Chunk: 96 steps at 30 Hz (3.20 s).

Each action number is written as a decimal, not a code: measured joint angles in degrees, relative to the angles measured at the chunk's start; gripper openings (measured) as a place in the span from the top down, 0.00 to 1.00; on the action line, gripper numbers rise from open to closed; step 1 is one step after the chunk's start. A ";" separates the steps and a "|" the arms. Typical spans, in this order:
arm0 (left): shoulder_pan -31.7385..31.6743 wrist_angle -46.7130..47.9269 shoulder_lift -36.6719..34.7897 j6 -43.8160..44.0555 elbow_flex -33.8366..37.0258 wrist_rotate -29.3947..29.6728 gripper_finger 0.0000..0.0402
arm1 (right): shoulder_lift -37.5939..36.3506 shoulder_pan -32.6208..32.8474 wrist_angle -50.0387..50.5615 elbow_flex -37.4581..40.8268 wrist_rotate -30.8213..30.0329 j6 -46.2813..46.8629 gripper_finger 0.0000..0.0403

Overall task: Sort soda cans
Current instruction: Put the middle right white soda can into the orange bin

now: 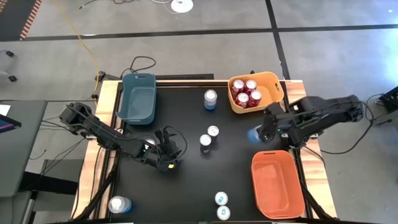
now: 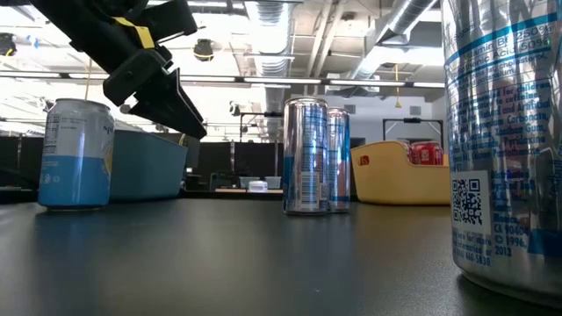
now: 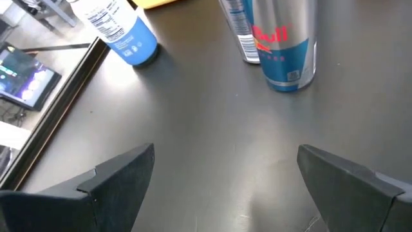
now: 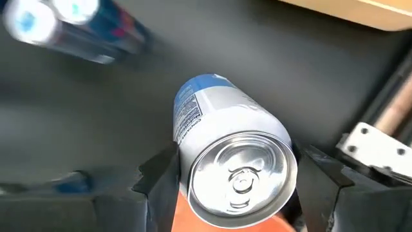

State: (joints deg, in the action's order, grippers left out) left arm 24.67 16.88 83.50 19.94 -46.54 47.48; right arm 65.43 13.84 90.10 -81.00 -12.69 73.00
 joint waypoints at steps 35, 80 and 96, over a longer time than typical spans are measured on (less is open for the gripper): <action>0.08 0.42 0.00 5.42 0.00 -6.03 0.06 | 16.90 35.47 -0.08 4.43 14.58 23.15 0.39; 0.07 0.79 0.02 7.85 0.00 -6.12 0.06 | 1.30 35.01 -5.11 20.40 13.66 37.62 0.39; 0.06 0.18 0.01 5.93 0.00 -4.81 0.06 | 3.57 35.58 -10.58 28.24 13.56 41.00 0.38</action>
State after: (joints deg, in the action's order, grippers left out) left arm 24.72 17.06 83.52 25.88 -46.54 42.67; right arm 69.00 49.42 79.53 -52.75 0.87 114.00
